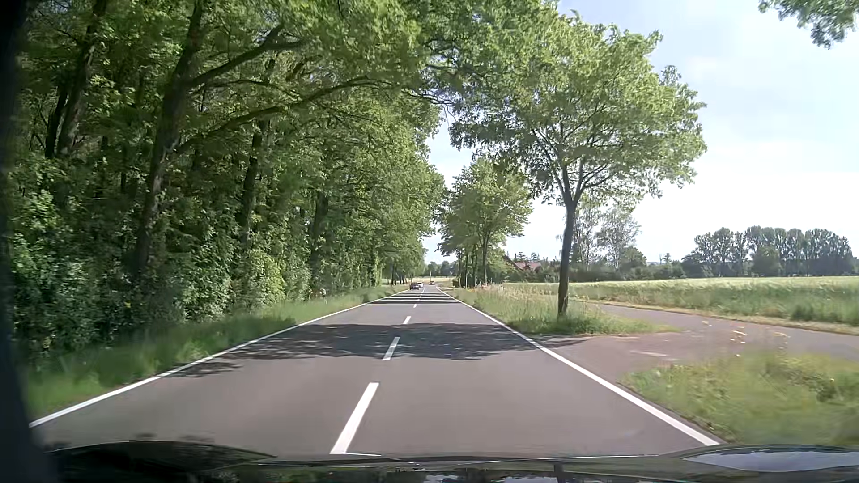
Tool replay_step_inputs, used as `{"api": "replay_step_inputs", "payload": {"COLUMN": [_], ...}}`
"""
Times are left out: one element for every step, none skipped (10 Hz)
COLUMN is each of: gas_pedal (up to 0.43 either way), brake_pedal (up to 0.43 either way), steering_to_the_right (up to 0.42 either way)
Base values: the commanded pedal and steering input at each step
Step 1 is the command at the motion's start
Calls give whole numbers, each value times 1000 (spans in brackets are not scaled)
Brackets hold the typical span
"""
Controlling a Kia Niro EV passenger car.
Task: Follow the waypoints while adhering to traffic rules and regulations
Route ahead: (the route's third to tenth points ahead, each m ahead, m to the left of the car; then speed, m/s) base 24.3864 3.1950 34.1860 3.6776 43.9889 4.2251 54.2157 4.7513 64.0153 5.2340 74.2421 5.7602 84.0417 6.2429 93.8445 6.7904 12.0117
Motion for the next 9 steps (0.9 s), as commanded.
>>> {"api": "replay_step_inputs", "payload": {"gas_pedal": [228,228,228,228,228,228,228,228,228], "brake_pedal": [0,0,0,0,0,0,0,0,0], "steering_to_the_right": [-11,-11,-11,-11,-12,-12,-13,-15,-16]}}
